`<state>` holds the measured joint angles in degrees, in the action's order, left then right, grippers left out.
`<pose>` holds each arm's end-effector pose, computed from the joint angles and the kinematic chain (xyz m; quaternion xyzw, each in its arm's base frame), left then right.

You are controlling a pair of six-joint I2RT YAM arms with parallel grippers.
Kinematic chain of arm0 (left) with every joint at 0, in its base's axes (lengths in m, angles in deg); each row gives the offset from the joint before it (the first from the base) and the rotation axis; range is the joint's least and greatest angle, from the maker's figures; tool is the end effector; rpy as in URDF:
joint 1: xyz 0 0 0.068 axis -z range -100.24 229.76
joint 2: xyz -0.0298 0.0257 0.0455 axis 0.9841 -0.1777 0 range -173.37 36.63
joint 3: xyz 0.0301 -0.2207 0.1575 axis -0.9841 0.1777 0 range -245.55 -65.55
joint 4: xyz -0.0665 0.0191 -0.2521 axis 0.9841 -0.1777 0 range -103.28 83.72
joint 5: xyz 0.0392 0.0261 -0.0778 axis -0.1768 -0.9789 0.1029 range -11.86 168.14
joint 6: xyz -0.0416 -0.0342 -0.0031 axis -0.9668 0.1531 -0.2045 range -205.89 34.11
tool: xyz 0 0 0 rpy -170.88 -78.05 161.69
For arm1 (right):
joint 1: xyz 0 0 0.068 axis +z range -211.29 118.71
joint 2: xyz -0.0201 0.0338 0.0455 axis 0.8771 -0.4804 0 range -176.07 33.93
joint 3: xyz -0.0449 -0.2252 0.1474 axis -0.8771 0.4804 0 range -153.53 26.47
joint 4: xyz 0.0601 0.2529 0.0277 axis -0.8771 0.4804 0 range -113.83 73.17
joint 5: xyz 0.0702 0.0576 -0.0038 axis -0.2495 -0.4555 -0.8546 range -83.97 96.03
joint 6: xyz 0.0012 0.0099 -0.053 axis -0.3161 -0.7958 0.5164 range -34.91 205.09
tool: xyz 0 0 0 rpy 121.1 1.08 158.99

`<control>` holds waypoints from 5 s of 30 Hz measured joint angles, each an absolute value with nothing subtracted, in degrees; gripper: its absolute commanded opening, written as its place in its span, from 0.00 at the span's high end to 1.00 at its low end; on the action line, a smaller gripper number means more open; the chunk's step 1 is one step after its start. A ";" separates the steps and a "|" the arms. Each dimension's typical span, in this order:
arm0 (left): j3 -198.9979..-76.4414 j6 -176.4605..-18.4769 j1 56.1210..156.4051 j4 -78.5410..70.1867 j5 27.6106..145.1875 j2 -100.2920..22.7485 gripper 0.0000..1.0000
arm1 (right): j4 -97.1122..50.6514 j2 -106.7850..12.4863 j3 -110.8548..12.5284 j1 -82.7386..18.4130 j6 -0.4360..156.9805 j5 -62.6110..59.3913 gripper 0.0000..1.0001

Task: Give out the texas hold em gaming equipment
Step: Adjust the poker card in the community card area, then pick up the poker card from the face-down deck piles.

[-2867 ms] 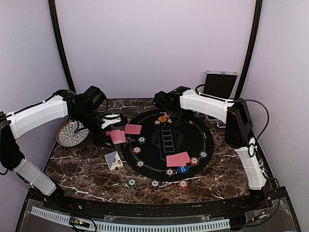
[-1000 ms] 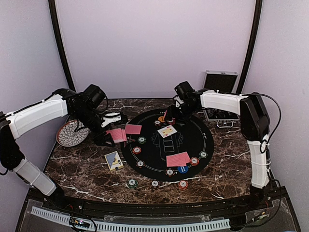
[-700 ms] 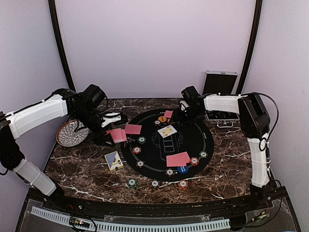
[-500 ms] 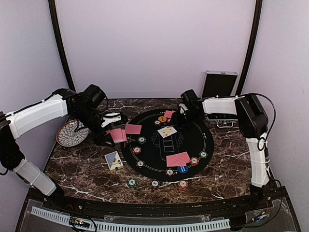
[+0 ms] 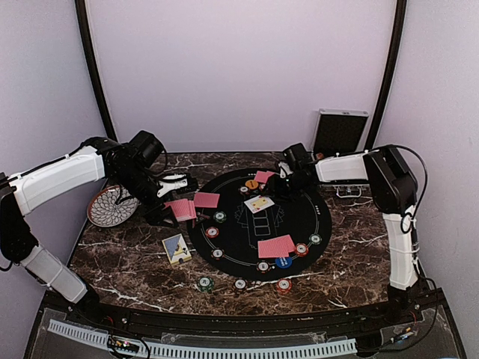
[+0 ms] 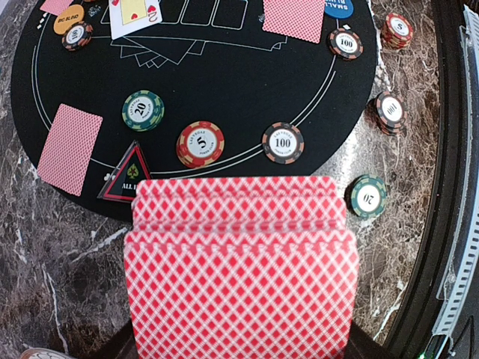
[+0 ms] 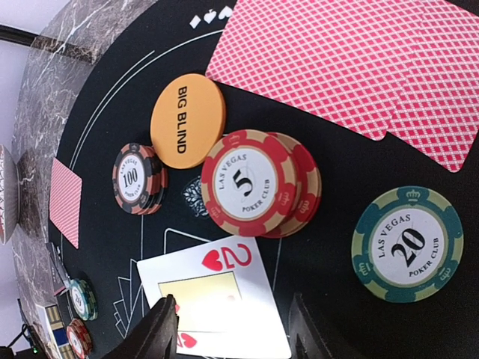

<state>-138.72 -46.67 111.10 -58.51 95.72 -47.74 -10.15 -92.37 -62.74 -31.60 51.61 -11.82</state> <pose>0.2458 -0.1623 0.2909 0.5842 0.7649 -0.1328 0.2367 0.4083 0.2453 0.1429 -0.0213 0.9318 0.2982 0.2060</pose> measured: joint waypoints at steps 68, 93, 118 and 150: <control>-138.72 -46.67 111.10 -58.73 95.72 -47.74 1.00 | -7.86 -87.58 -62.72 -20.17 47.72 -13.89 0.27; -138.74 -46.69 110.88 -59.16 96.33 -47.74 1.00 | -24.38 -87.25 -66.56 -7.97 40.12 -24.23 0.20; -138.74 -46.67 110.68 -59.29 97.03 -47.74 1.00 | -29.10 -90.05 -68.88 -6.90 39.96 -24.38 0.20; -139.66 -46.54 110.79 -58.20 97.01 -47.77 1.00 | -31.14 -90.99 -66.98 -7.84 25.28 -37.93 0.25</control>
